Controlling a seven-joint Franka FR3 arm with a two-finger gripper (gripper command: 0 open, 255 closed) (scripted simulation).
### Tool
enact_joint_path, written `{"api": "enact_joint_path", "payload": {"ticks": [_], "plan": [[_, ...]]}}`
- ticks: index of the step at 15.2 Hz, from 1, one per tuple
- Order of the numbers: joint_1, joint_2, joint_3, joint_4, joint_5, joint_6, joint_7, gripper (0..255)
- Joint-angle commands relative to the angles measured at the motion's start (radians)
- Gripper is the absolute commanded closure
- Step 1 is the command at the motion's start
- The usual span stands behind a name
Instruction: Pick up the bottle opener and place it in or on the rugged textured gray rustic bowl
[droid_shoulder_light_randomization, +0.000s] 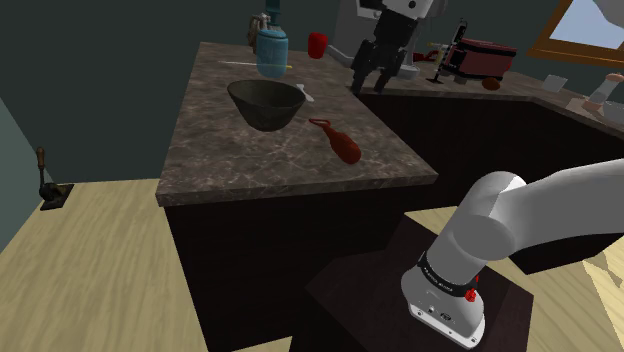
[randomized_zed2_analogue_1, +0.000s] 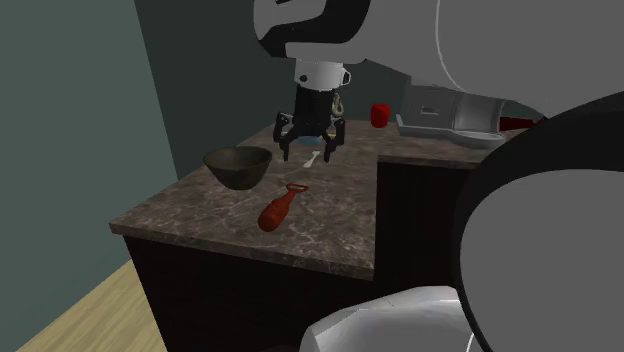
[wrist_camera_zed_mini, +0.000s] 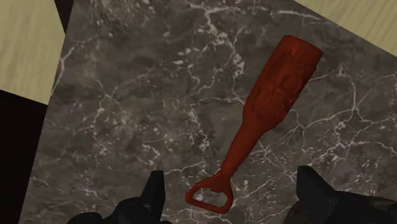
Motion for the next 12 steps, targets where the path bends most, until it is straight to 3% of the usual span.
{"api": "enact_joint_path", "payload": {"ticks": [1,9,12], "plan": [[0.000,0.000,0.000,0.000,0.000,0.000,0.000,0],[-0.064,0.377,0.194,0.154,-0.009,-0.084,0.437,0],[-0.061,0.368,0.194,0.106,-0.007,-0.045,0.435,0]]}}
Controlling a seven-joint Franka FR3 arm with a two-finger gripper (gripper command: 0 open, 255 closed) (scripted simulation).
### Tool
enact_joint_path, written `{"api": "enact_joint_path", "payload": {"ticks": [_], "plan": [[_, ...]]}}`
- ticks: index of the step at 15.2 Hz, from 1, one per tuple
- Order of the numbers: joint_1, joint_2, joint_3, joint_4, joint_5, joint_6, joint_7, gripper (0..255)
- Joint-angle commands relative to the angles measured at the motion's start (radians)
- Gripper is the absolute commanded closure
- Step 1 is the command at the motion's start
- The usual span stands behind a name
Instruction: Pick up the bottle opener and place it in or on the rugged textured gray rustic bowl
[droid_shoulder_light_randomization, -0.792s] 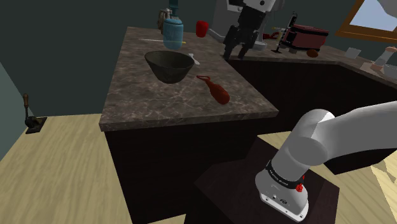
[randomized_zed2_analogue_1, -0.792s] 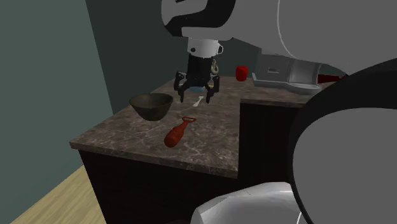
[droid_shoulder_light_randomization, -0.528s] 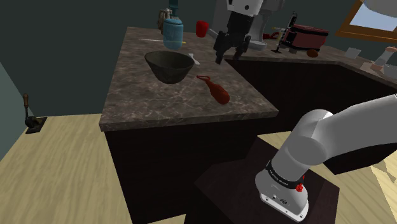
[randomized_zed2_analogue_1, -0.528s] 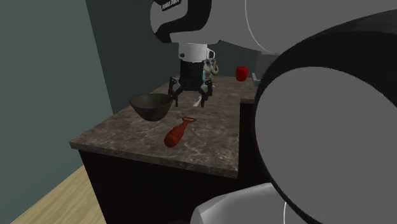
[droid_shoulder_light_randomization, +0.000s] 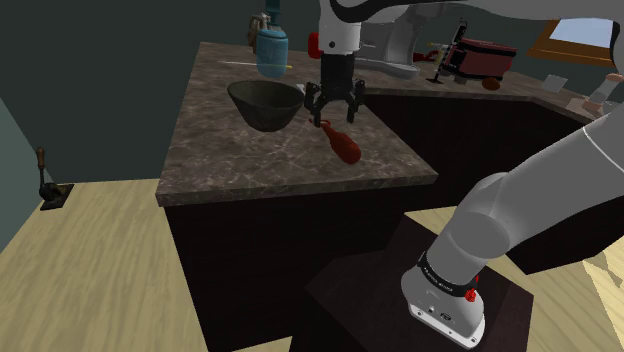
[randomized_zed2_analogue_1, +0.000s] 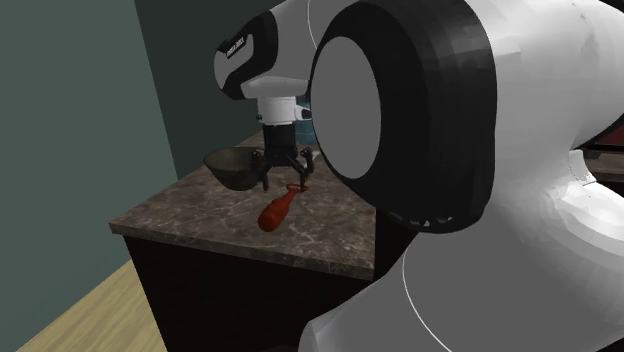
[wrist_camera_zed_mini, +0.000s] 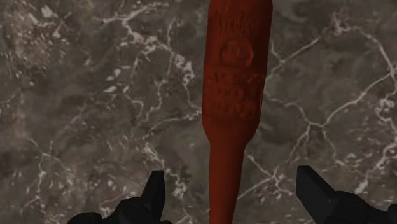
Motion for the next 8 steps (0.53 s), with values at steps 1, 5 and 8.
{"api": "enact_joint_path", "payload": {"ticks": [1,5,8], "plan": [[0.001,0.003,0.004,-0.024,0.002,0.023,0.009,0],[0.003,-0.005,0.006,-0.078,0.005,0.069,0.007,0],[0.002,-0.005,0.006,-0.078,0.005,0.069,0.007,0]]}}
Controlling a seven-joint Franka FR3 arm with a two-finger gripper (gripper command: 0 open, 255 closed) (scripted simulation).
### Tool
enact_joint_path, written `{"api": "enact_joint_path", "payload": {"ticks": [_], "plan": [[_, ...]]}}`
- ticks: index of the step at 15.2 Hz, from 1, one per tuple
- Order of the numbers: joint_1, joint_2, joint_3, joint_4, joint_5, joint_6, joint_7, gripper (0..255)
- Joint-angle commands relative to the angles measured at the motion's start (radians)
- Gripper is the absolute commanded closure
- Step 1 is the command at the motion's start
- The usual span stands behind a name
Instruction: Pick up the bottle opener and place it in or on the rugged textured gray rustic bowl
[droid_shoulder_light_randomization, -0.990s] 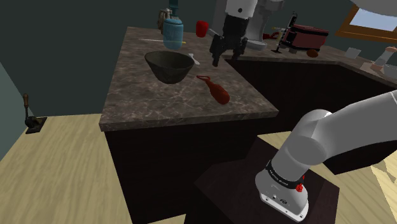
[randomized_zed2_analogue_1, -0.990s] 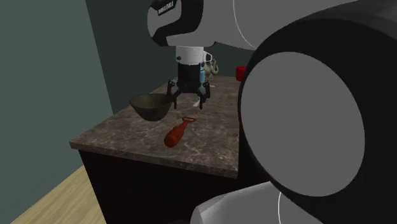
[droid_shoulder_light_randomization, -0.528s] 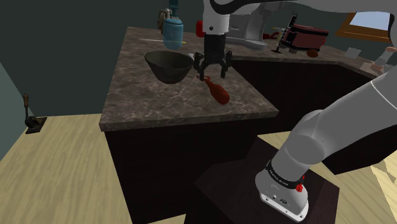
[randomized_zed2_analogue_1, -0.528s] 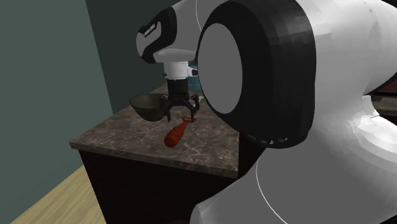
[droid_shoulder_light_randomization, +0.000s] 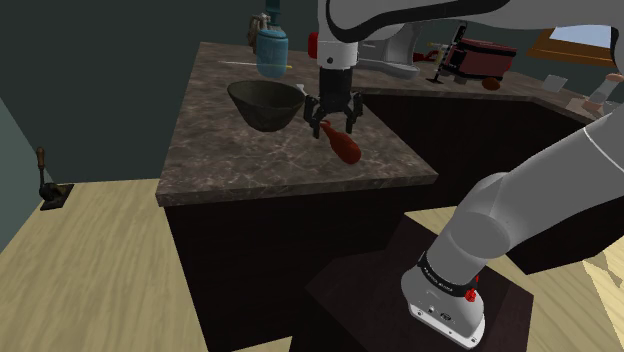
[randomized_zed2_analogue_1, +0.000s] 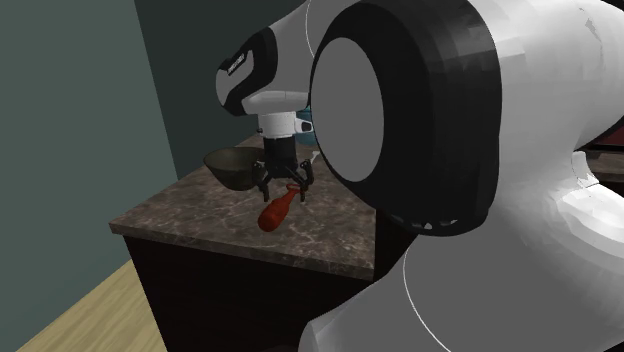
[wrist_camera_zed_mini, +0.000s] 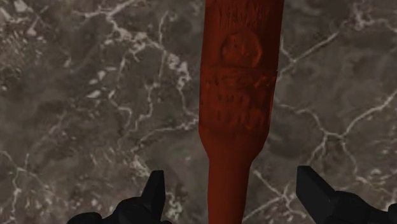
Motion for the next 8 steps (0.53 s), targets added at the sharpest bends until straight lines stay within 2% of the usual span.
{"api": "enact_joint_path", "payload": {"ticks": [1,4,5,8], "plan": [[0.000,0.000,0.000,-0.001,0.000,0.001,0.000,0],[0.000,0.000,0.000,-0.001,0.000,0.001,0.000,0],[0.000,0.000,0.000,-0.001,0.000,0.001,0.000,255],[0.000,0.000,0.000,-0.001,0.000,0.001,0.000,255]]}}
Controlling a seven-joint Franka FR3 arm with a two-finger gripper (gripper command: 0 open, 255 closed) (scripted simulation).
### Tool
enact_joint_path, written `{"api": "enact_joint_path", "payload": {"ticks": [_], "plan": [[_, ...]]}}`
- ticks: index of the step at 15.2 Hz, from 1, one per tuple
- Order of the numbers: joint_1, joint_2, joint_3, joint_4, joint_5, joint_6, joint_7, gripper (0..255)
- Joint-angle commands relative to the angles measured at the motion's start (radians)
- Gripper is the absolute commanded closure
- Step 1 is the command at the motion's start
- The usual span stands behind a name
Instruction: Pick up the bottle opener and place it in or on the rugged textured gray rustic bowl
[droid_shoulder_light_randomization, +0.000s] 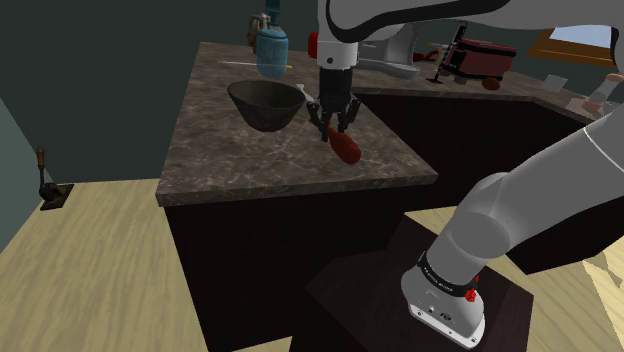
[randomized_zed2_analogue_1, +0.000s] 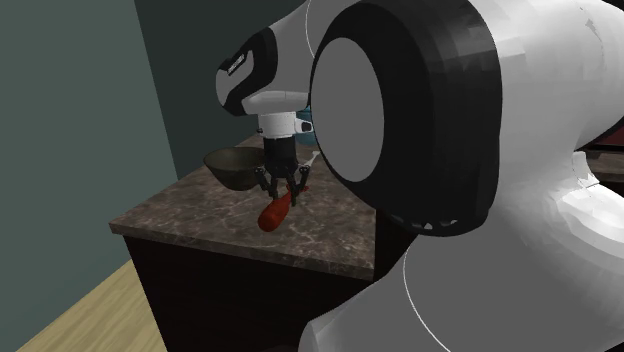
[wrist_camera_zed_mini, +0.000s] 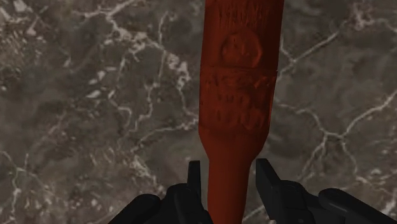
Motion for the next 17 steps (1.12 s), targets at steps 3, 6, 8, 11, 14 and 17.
{"api": "enact_joint_path", "payload": {"ticks": [3,6,8,11,14,17], "plan": [[0.000,0.000,0.000,0.000,0.000,0.000,0.000,255],[0.000,0.000,0.000,0.000,0.000,0.000,0.000,255],[0.000,-0.002,-0.001,0.024,-0.001,-0.027,0.000,255],[-0.001,-0.004,-0.003,0.064,-0.002,-0.068,0.001,255],[-0.002,-0.003,-0.005,0.104,-0.003,-0.108,0.002,255],[-0.003,-0.001,-0.007,0.147,-0.005,-0.148,0.004,255]]}}
